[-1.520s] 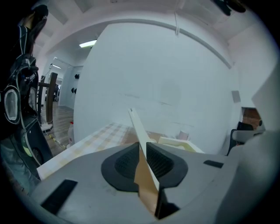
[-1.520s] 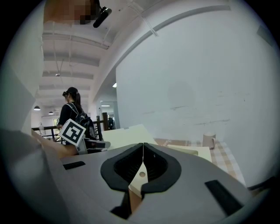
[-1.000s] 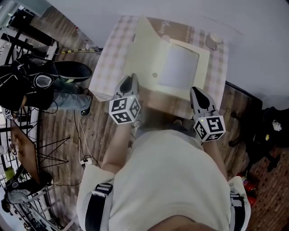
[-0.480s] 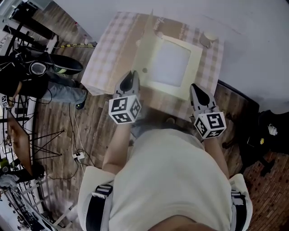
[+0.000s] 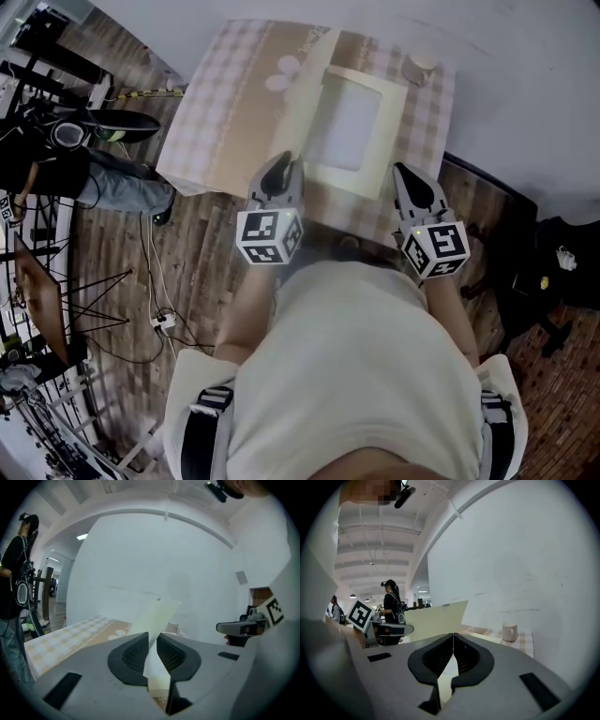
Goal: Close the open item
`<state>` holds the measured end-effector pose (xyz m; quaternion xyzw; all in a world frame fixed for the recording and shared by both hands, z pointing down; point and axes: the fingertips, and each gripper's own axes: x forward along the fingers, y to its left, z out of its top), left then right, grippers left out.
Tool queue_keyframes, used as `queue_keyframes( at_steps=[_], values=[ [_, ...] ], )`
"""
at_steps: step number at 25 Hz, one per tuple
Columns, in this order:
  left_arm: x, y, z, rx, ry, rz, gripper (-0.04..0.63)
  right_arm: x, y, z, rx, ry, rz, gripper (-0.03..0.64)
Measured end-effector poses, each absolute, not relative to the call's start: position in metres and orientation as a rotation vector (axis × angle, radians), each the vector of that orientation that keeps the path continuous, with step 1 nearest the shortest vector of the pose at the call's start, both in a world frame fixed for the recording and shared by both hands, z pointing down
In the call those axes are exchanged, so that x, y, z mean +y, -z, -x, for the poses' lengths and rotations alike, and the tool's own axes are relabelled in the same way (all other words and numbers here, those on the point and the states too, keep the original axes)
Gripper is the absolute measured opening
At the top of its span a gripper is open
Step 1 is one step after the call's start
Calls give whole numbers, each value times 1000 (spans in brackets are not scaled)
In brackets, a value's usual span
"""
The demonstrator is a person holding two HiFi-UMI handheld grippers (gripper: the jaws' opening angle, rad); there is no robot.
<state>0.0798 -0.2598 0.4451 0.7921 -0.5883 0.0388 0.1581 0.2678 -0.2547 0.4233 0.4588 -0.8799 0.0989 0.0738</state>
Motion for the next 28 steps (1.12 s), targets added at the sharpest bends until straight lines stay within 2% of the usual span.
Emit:
queue_keyframes(
  at_steps=[28],
  values=[
    [-236, -526, -195, -1323, -490, -2413, 64, -345, -436, -310, -2573, -190, -1416, 2]
  ],
)
